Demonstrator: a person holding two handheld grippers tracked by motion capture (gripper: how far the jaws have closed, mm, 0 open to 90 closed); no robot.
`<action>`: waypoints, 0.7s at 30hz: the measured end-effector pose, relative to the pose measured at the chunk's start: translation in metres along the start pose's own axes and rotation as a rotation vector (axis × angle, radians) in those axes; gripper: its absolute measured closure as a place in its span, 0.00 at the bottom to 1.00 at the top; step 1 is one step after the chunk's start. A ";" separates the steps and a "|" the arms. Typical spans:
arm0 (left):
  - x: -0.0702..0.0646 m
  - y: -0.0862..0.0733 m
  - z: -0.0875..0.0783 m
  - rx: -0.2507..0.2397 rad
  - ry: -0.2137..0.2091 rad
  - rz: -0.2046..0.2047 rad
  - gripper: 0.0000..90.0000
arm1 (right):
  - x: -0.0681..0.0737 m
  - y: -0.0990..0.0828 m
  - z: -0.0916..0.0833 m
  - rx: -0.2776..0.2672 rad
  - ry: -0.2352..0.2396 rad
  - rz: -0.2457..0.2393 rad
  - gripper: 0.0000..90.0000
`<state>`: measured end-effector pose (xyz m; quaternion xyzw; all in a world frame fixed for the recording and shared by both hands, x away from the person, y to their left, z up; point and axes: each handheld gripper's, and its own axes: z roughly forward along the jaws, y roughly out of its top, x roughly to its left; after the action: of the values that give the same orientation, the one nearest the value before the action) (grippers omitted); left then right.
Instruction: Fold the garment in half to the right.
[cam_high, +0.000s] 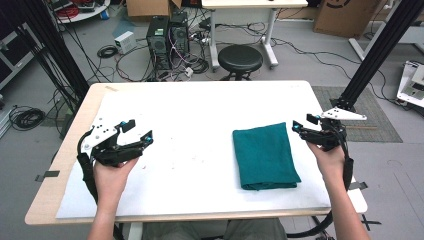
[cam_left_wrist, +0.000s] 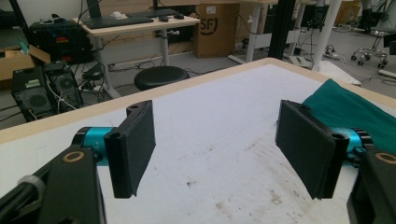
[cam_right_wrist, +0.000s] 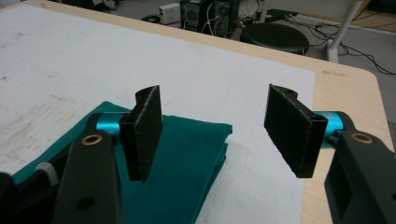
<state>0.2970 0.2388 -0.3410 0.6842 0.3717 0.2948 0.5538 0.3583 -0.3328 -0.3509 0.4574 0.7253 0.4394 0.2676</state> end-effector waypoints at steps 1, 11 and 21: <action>0.000 0.000 0.000 0.004 0.005 0.000 0.32 | -0.001 0.000 0.000 -0.005 -0.004 -0.009 0.42; 0.003 -0.005 0.000 0.015 0.012 -0.013 0.32 | -0.004 -0.001 0.003 0.015 0.004 0.001 0.41; 0.000 -0.001 0.003 0.003 -0.024 -0.024 0.32 | -0.003 -0.004 0.004 0.036 0.005 0.005 0.39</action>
<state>0.2996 0.2371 -0.3422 0.6838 0.3738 0.2794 0.5608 0.3609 -0.3351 -0.3561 0.4629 0.7325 0.4282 0.2565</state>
